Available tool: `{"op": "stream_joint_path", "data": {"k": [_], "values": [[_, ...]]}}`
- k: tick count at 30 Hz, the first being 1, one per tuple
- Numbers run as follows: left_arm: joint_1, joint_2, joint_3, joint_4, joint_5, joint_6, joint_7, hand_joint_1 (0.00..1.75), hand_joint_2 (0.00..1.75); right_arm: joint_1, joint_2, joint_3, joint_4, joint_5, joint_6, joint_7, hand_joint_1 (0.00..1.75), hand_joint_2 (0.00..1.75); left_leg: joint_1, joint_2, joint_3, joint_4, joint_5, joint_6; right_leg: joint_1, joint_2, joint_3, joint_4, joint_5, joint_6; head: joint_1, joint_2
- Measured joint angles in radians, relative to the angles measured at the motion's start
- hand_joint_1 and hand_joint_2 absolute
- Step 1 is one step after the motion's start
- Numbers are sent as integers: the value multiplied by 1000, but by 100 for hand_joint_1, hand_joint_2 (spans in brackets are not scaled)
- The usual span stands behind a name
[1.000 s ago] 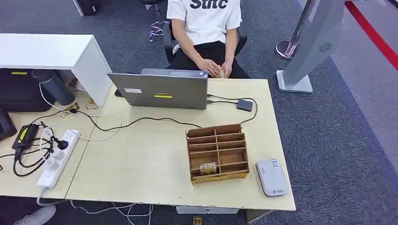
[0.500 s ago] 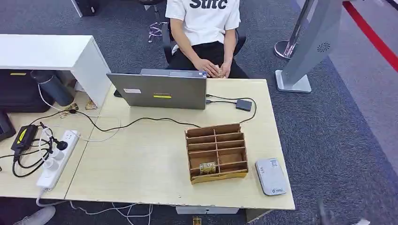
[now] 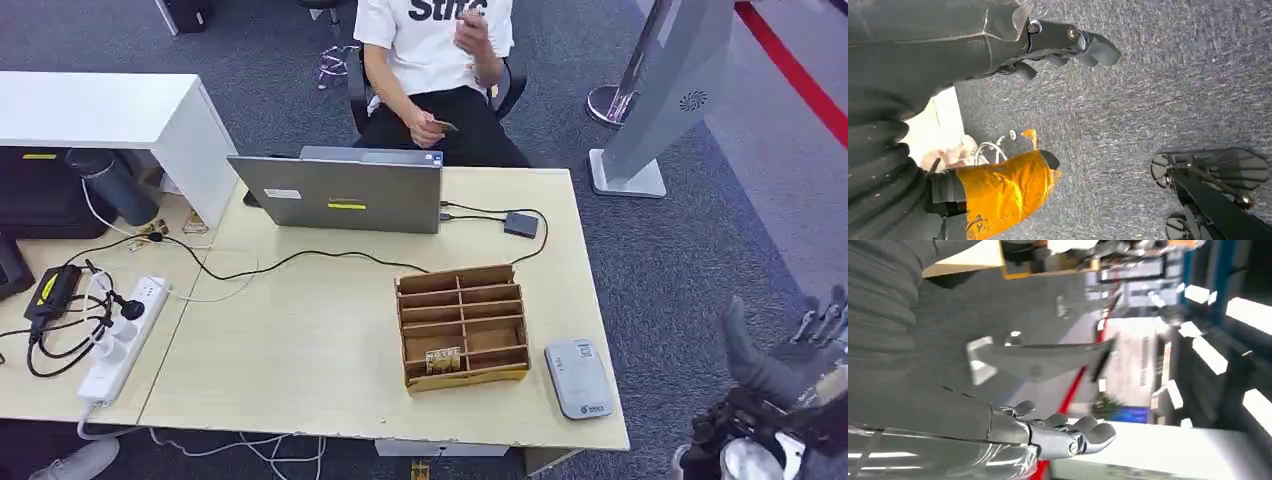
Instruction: Pass the card to the sensor for recognition and then transmit it.
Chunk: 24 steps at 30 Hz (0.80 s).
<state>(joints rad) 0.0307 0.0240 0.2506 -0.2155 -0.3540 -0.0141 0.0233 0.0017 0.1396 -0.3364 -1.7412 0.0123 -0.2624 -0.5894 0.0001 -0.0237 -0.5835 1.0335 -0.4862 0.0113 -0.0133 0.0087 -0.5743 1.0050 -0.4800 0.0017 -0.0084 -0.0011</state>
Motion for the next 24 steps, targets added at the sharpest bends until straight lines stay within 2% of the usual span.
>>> {"op": "stream_joint_path", "data": {"k": [1,3,5,7,9,12,14,15,20,22,24], "values": [[0,0,3,0,-5,5,14,0,175,12,0,19,-32,58,11,-9,0,175,0,0,0,0,0,0,0,0,0,0,0,0,0,0],[1,1,11,0,-9,4,41,0,175,37,0,84,-94,267,17,-12,0,175,0,1,0,0,0,0,0,1,0,0,0,0,0,0],[0,6,15,0,-23,-9,63,0,175,38,-6,178,-130,543,-60,7,0,175,0,2,0,0,0,0,0,2,0,0,0,0,0,0],[-1,11,17,0,-36,-18,71,0,175,19,-26,286,-136,739,-154,52,0,175,0,2,1,0,0,0,0,2,0,0,0,0,-1,0],[-2,18,22,0,-41,-19,75,0,175,-7,-45,384,-135,792,-202,88,0,175,0,1,1,0,1,0,0,1,0,0,1,-1,0,0],[-1,23,24,0,-58,-27,79,0,175,-35,-72,466,-128,860,-238,120,0,175,0,1,0,0,1,0,0,0,1,1,1,0,0,0],[-2,28,24,0,-85,-39,83,0,175,-95,-96,532,-90,968,-237,177,0,175,1,3,0,0,1,0,0,2,1,1,2,-1,0,0],[-5,31,24,0,-99,-46,83,0,175,-147,-106,567,-53,1011,-213,216,0,175,1,6,1,0,1,0,0,5,0,1,3,-1,0,0],[-29,53,18,0,-161,-64,66,0,175,-467,-107,728,245,1135,-99,412,0,175,1,8,2,0,5,-2,0,7,-1,1,7,-1,-1,0],[-33,61,9,0,-188,-68,42,0,175,-592,-100,767,401,1161,-86,481,0,175,1,6,1,0,7,-3,0,5,-1,1,7,-1,0,0],[-36,64,2,0,-204,-72,29,0,175,-688,-90,786,533,1158,-88,498,0,175,1,3,1,0,8,-3,0,4,0,2,7,-1,0,0]]}}
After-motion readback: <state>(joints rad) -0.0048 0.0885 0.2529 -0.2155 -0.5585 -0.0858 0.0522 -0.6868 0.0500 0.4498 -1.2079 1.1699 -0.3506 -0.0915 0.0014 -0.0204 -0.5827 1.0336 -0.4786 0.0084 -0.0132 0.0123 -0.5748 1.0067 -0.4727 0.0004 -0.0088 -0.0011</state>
